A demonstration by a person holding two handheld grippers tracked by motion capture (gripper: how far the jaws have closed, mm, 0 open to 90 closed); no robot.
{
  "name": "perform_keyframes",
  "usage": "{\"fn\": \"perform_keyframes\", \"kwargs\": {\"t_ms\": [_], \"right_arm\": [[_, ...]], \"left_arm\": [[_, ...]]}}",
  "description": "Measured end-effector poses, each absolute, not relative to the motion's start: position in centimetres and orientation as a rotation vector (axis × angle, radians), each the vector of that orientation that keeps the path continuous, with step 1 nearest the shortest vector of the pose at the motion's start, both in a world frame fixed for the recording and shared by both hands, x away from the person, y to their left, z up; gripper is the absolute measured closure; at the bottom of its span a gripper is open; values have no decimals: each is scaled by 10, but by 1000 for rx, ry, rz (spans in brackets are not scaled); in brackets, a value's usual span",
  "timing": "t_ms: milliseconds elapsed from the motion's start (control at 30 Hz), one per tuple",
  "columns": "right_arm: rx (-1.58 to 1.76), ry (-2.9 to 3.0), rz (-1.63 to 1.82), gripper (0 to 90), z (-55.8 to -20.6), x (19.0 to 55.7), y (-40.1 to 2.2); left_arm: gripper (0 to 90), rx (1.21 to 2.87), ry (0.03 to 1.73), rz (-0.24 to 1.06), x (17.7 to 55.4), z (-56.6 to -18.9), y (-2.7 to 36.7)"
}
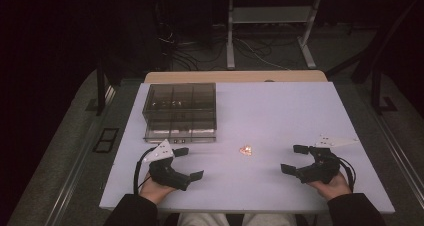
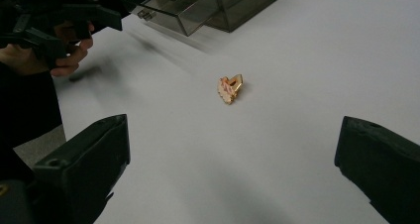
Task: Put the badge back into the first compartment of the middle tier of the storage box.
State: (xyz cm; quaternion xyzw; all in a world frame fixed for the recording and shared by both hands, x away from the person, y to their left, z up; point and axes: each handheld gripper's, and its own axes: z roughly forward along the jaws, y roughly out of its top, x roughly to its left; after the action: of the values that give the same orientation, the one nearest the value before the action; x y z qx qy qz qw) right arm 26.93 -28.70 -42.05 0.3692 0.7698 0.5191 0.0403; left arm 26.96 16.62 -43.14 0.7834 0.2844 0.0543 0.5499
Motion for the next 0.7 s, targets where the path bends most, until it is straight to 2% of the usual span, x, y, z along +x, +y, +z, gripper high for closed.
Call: {"fn": "perform_keyframes", "kwargs": {"t_ms": [700], "right_arm": [[1106, 2378, 1563, 2, -416, 266, -286]], "left_arm": [[0, 1849, 690, 112, 270, -434, 168]]}}
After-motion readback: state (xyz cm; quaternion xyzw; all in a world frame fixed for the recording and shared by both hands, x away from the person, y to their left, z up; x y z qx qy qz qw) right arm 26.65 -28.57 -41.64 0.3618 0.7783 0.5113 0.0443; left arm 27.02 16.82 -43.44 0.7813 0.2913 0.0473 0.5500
